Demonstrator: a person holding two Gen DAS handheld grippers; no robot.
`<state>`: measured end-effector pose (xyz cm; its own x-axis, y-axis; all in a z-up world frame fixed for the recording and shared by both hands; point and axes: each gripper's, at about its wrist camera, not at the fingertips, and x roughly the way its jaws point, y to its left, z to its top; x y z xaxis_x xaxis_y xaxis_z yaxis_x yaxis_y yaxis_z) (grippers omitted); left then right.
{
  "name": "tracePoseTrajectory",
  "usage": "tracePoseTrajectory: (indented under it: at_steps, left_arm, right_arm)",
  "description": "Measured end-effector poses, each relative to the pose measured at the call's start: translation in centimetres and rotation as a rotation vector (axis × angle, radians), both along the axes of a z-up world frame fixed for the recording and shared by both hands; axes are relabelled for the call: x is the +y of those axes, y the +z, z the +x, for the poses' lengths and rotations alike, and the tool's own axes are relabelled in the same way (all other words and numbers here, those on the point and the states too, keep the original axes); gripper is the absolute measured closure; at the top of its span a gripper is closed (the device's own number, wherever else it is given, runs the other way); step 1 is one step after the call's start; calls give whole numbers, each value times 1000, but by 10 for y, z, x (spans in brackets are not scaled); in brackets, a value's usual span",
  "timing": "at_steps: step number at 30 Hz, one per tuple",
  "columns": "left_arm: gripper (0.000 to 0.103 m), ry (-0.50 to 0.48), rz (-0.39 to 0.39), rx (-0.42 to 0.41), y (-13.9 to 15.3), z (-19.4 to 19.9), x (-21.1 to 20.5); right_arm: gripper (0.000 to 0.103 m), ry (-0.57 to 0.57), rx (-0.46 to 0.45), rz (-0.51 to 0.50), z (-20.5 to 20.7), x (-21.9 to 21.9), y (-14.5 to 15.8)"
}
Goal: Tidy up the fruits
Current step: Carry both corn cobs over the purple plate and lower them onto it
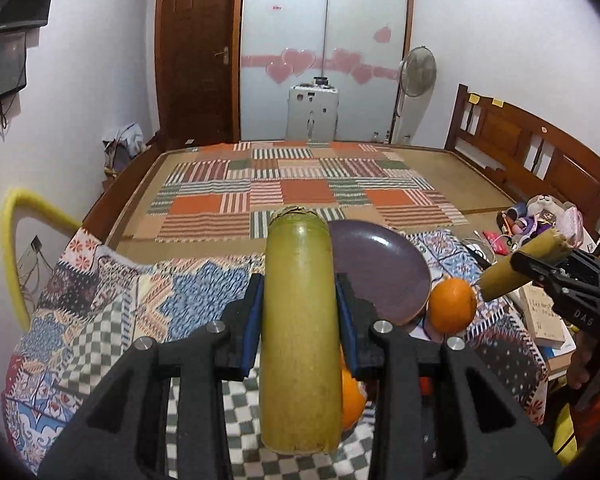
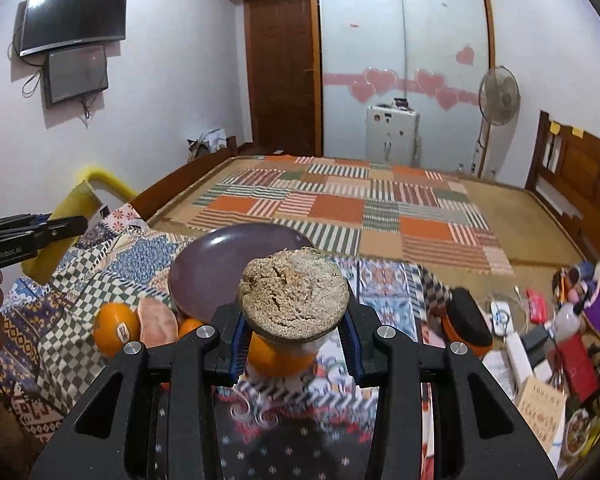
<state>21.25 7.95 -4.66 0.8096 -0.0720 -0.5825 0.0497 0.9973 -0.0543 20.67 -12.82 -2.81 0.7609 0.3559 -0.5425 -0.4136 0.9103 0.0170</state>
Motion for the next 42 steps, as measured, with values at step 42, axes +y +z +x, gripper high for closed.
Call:
tracePoseTrajectory:
  at_steps: [42]
  left_arm:
    - [69, -90, 66, 287, -70, 155, -32]
  right_arm:
    - [67, 157, 143, -138, 85, 66, -42]
